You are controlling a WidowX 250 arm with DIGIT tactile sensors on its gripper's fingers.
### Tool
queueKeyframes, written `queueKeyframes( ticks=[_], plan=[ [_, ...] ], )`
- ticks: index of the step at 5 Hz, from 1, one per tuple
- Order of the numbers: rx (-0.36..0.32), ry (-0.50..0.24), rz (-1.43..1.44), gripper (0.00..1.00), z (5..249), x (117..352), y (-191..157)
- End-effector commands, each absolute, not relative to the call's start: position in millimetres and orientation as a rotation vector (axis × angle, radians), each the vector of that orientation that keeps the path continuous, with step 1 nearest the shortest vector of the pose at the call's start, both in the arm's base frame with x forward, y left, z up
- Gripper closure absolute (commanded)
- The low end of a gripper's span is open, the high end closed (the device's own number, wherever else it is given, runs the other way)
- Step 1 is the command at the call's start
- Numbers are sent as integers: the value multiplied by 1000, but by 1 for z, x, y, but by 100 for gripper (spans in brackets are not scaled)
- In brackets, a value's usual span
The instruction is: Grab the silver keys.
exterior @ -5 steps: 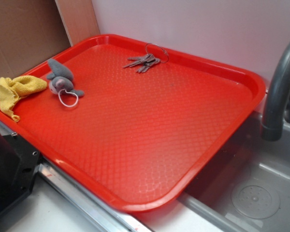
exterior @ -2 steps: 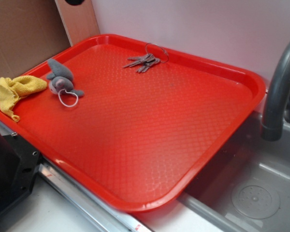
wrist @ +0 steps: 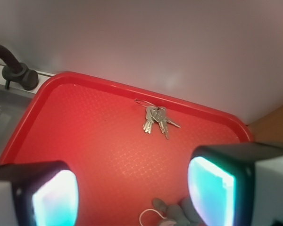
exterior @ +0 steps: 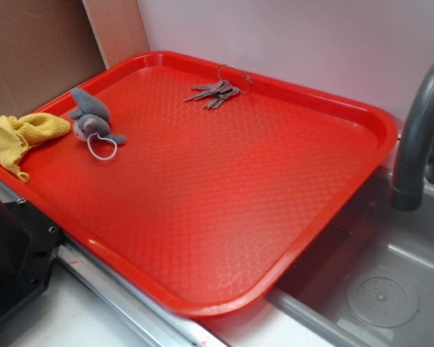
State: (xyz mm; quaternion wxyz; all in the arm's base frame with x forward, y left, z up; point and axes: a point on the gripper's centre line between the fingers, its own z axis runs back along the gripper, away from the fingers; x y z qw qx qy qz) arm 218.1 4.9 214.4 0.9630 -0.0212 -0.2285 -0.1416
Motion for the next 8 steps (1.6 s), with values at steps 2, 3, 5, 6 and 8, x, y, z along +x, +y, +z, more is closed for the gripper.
queueKeyframes(
  ticks=[2, 3, 5, 6, 8],
  plan=[
    [56, -434, -285, 0, 189, 266, -3],
    [137, -388, -288, 0, 167, 288, -5],
    [216, -378, -476, 0, 141, 307, -3],
    [202, -388, -529, 0, 120, 319, 1],
    [201, -379, -531, 0, 94, 348, 9]
  ],
)
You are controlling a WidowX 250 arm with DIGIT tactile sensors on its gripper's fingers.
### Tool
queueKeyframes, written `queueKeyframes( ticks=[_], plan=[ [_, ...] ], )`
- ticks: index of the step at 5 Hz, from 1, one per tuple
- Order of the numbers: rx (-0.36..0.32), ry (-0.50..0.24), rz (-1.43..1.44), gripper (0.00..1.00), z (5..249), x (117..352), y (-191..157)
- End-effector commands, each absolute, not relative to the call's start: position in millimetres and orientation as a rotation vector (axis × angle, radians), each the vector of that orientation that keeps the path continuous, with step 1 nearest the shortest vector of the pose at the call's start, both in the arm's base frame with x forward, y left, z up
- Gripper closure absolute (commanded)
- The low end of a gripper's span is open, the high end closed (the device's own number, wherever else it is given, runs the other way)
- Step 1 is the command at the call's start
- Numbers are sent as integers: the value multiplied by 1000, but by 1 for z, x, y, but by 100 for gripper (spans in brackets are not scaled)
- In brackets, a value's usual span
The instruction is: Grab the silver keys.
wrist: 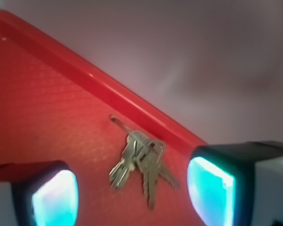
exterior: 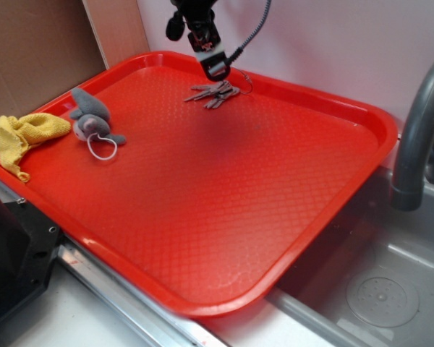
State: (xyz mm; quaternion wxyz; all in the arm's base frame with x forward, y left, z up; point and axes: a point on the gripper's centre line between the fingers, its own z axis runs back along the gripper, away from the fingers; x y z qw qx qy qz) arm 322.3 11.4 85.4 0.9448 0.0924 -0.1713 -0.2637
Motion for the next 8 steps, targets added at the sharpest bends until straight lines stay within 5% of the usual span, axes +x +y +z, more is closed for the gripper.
queueKeyframes(
  ticks=[1, 3, 4, 6, 8],
  plan=[
    [194, -344, -541, 0, 77, 357, 8],
    [169, -290, -558, 0, 54, 365, 4],
    [126, -266, -531, 100, 45, 363, 3],
    [105, -273, -524, 100, 52, 357, 7],
    [-54, -283, -376, 100, 127, 289, -1]
  ],
)
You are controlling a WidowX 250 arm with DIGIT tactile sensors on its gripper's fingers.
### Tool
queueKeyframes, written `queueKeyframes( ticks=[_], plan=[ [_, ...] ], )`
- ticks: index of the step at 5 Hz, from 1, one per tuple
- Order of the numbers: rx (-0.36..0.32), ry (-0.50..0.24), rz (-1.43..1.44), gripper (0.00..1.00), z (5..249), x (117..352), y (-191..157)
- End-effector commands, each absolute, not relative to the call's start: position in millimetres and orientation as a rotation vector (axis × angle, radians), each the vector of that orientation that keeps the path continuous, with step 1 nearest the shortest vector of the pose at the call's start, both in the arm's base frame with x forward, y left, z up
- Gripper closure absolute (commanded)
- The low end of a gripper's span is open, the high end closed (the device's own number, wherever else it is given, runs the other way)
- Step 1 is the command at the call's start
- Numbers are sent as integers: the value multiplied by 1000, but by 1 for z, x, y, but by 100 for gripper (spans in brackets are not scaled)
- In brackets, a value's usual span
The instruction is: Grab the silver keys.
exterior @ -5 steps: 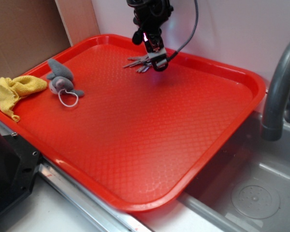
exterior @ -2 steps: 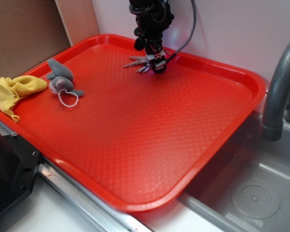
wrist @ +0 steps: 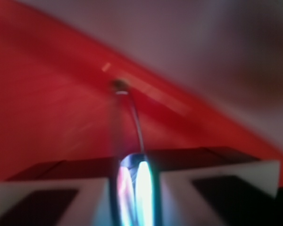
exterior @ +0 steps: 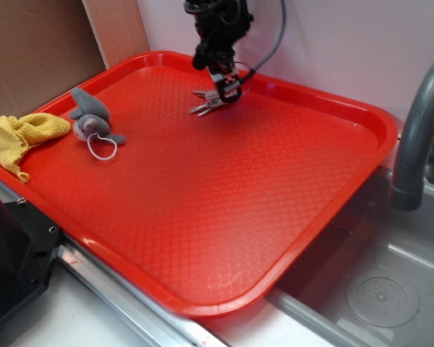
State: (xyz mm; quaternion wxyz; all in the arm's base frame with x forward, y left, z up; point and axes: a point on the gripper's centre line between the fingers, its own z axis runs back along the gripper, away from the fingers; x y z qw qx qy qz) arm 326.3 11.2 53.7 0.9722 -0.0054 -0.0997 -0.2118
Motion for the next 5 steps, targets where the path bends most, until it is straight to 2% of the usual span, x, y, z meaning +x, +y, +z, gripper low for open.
queueKeyframes(
  ticks=[1, 2, 3, 5],
  plan=[
    [-120, -265, -287, 100, 174, 260, -11],
    [-189, -187, -237, 100, 207, 249, -11],
    [-253, -114, -127, 100, 216, 255, -7],
    [-234, -111, -74, 100, 209, 261, -10]
  ],
)
